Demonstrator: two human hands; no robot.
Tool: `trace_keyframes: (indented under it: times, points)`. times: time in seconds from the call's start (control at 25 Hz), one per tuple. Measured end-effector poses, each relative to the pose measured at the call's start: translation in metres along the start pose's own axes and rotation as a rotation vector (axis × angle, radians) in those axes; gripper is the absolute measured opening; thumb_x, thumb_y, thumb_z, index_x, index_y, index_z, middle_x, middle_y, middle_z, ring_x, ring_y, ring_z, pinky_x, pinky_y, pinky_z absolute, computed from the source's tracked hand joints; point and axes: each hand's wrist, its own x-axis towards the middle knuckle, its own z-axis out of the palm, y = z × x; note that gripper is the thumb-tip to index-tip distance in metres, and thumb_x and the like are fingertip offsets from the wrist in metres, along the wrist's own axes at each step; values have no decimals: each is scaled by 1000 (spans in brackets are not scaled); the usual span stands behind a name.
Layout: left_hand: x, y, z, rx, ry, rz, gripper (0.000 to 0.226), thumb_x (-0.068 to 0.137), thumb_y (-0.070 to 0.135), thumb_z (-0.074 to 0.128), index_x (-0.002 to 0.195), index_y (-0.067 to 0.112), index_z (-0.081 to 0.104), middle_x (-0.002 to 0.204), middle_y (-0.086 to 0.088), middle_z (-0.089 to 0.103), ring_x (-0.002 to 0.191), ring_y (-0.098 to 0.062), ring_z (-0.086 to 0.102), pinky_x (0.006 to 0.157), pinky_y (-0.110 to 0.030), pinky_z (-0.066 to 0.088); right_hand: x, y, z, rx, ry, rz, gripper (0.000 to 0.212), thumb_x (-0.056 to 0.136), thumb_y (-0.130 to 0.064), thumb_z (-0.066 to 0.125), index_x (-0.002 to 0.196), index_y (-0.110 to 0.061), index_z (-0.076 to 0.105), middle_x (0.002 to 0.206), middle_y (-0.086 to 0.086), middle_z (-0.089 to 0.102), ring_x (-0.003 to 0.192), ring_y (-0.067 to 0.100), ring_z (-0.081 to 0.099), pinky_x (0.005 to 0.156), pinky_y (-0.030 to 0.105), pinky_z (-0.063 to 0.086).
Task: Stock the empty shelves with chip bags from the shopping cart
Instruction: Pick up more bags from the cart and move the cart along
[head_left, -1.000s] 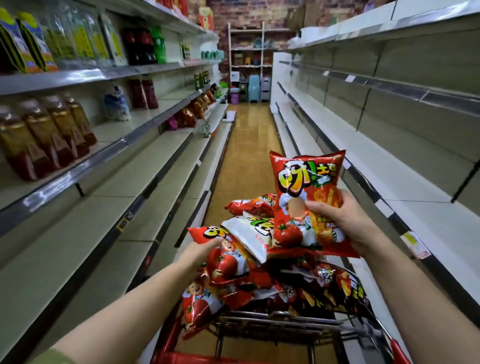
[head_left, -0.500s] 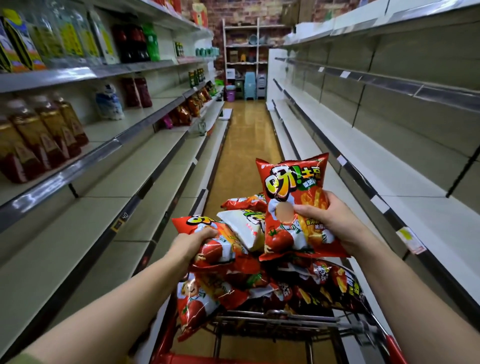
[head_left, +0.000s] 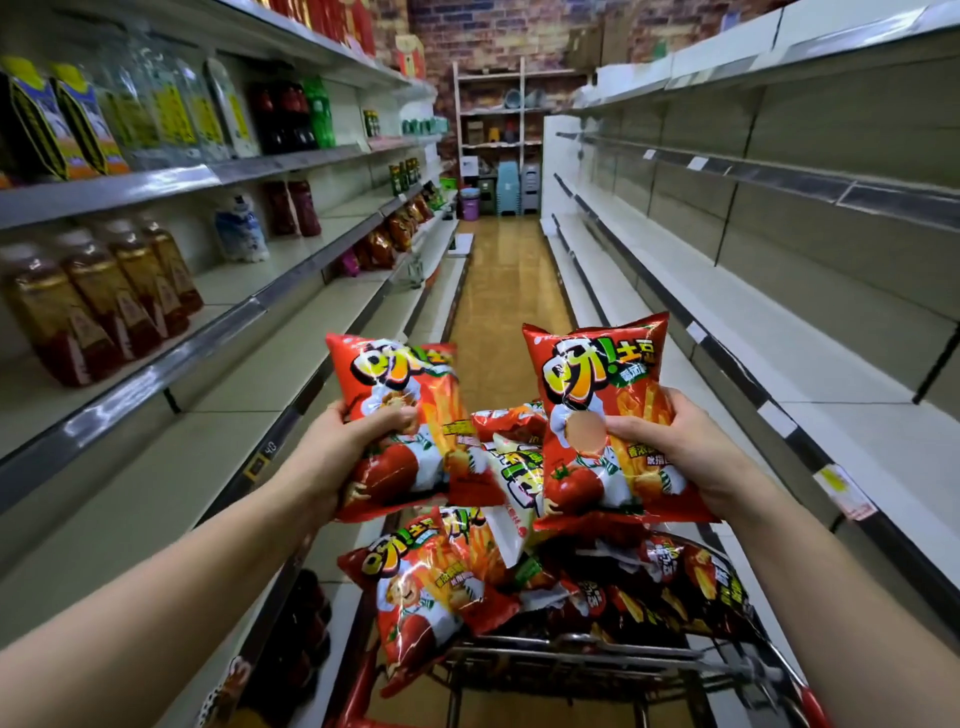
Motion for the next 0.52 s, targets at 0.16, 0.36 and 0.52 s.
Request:
trace_keyframes:
  times: [0.16,0.36,0.52]
  points:
    - [5,10,34,-97,-232,43,65,61,18,77,119,27,48,102,-12,72,80,-31,72,67,-40,59,-24,-28,-7,37,91,-89,69,58,-26,77,120,-17,48,104,9,69,83,24,71,65,32,57]
    - [25,29,103,-164,-539,144,65,61,13,81,117,25,52,99,-10,73,81,-30,72,65,-38,58,-72,-71,-45,0,301,-182,62,57,-27,76,113,-19,50,97,4,70,72,14,72,54,23,55]
    - [26,50,166,-210,-718,172,100,28,33,95,118,15,55,100,-14,73,81,-29,72,62,-33,57,-106,-97,-79,30,450,-185,57,62,-19,82,111,-12,54,91,5,74,75,18,72,63,29,59]
